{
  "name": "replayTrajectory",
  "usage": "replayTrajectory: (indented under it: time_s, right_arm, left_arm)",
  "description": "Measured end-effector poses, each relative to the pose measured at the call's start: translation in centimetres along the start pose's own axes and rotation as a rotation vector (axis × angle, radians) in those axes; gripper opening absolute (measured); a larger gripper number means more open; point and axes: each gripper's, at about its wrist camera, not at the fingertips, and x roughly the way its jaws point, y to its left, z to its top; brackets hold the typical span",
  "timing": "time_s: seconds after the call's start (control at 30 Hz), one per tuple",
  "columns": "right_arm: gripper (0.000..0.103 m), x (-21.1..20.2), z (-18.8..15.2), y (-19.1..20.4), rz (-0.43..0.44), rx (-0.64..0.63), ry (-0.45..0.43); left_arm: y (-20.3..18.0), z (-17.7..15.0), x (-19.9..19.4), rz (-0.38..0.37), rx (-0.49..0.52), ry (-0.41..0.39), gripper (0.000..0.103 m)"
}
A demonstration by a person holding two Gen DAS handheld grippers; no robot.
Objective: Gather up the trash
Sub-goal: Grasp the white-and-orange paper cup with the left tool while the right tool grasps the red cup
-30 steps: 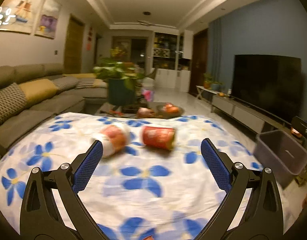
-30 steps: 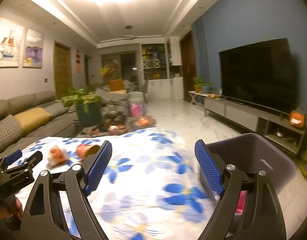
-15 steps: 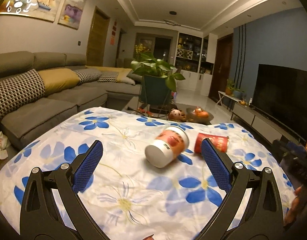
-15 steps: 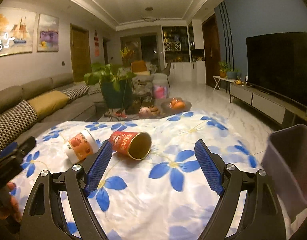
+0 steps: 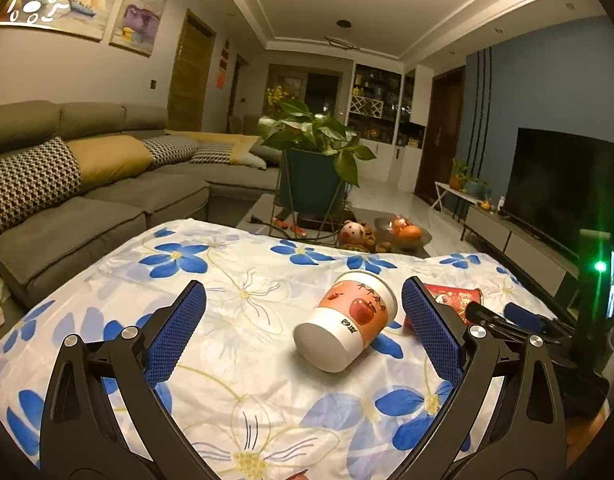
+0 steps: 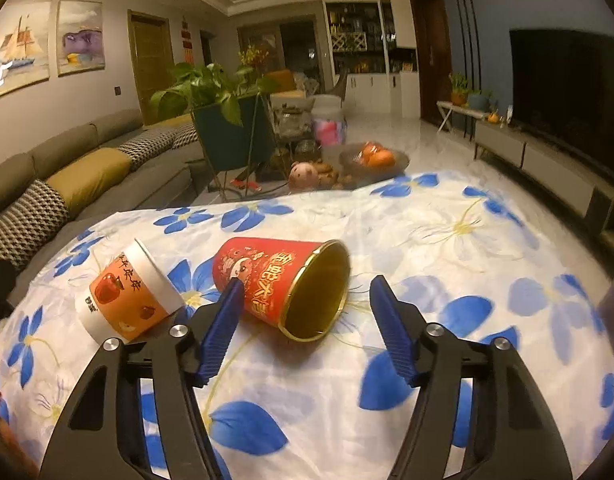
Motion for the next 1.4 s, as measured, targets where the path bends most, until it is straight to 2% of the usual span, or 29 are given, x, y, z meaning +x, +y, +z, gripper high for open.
replayTrajectory:
  time_s: [0.2,0.27,0.33,0.37,0.5,0.67,0.9,0.97,1.07,1.13,1.2,1.33,1.4]
  right_arm:
    - [0.042,1.3,0.1,0.7,0.065,-0.016,0.042]
    - [0.035,1.2,0.0,1.0,0.079,-0.033,0.04]
    - [0.023,1.0,0.0,1.2,0.094,-0.043,0.033]
    - [0.022,0.8,0.0,1.4,0.106,-0.049,0.03]
    - [0.005,0.1,-0.3,2.1,0.135,-0.084,0.016]
    - [0.005,-1.7,-0.4,2.2,0.151,-0.094,-0.028]
    - [0.005,-4.6,-0.4,1.0,0.16,-0.071,-0.078]
    - [0.005,-5.3,-0.4,0.8,0.162,-0.071,-0.085]
    - [0.005,-5.8,-0.4,0.7,0.161,-0.08,-0.096]
    - [0.005,-6.1,-0.5,0.6,0.158,-0.085,-0.099]
    - [0.005,-6.3,-0.6,0.5,0.155,-0.086,-0.1]
    - [0.005,-6.8,-0.7,0.1,0.153,-0.082,-0.101]
    - [0.005,-7.2,-0.7,-0.1,0.152,-0.081,-0.105]
  left_arm:
    - [0.1,0.0,2.1,-0.051,-0.008,0.05,0.097]
    - [0.1,-0.1,2.7,-0.058,-0.015,0.064,0.097]
    - [0.1,-0.2,3.1,-0.061,-0.019,0.076,0.097]
    - [0.0,-0.3,3.3,-0.063,-0.019,0.081,0.097]
    - [-0.3,-0.6,3.9,-0.074,-0.005,0.096,0.097]
    - [-0.4,-0.7,5.6,-0.088,-0.009,0.134,0.097]
    - [-0.5,-1.2,8.7,-0.143,-0.019,0.235,0.097]
    - [-0.6,-1.5,9.1,-0.152,-0.013,0.257,0.094]
    - [-0.7,-1.8,9.6,-0.182,-0.011,0.285,0.084]
    - [-0.8,-2.0,9.8,-0.191,-0.011,0.297,0.073]
    - [-0.9,-2.2,9.8,-0.203,-0.008,0.301,0.071]
    - [-1.4,-2.3,9.5,-0.223,0.012,0.295,0.059]
    - [-1.6,-2.3,9.1,-0.226,0.02,0.283,0.057]
